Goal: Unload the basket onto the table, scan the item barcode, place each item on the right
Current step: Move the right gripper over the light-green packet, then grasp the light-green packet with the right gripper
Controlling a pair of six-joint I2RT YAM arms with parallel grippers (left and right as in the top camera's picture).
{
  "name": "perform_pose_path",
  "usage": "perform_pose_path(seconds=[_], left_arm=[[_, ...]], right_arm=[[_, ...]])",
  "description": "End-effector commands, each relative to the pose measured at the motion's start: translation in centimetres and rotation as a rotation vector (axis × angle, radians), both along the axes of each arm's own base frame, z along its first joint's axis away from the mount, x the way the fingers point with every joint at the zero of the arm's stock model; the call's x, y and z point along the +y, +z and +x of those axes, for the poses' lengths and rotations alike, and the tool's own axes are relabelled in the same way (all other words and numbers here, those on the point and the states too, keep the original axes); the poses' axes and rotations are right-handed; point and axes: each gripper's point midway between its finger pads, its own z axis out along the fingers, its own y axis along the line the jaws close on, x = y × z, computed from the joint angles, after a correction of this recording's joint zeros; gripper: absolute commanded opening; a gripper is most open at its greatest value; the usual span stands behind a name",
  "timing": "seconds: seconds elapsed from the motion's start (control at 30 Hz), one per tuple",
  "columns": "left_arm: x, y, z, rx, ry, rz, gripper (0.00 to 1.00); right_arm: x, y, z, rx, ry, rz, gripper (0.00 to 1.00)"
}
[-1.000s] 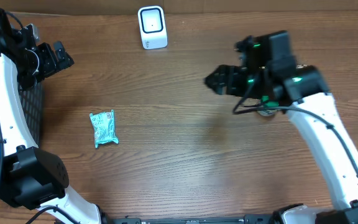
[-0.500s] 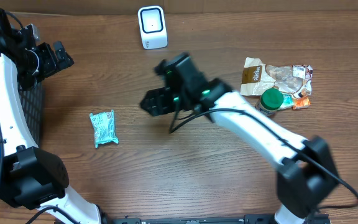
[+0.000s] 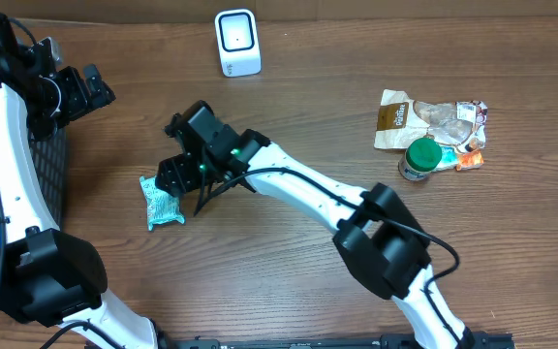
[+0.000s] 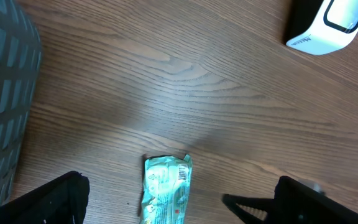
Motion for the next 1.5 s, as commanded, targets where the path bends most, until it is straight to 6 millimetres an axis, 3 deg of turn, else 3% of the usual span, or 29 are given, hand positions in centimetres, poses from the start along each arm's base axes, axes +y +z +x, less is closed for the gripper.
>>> perform_pose_path(seconds=[0.0,0.23,0.43,0.7,0.9,1.03,1.23,1.47], left_arm=[[0.1,-0.5,0.0,0.011,-0.002,0.0,0.99],[0.1,-0.5,0.0,0.012,-0.002,0.0,1.0],[0.1,-0.5,0.0,0.011,-0.002,0.0,1.0],[0.1,-0.5,0.0,0.012,-0.002,0.0,1.0],[0.1,-0.5,0.0,0.011,-0.002,0.0,0.99],[0.1,-0.5,0.0,0.012,-0.002,0.0,1.0],[0.1,-0.5,0.0,0.011,-0.002,0.0,1.0],[0.1,-0.5,0.0,0.012,-0.002,0.0,1.0]], right_arm=[[0.7,-1.3,0.1,-0.029,-0.014,-0.036,0.69],[1.2,-3.1,-1.3,-0.051,-0.018,-0.102,0.66],[0.5,-5.3,-2.1,0.034,-0.073,-0.155,0.59],[1.2,-5.5,-3.4,0.072,-0.037,-0.135,0.54],[1.4,-7.2,-4.0,0.065,-0.032,-0.168,0.52],[1.2,-8.2,-4.3,0.07,-0.033,-0.193,0.33],[0.7,-8.0,-4.3,0.084,-0.037,-0.209,0.04],[-1.9,-4.6,-2.3,0.046,-0.013,-0.245,0.04]])
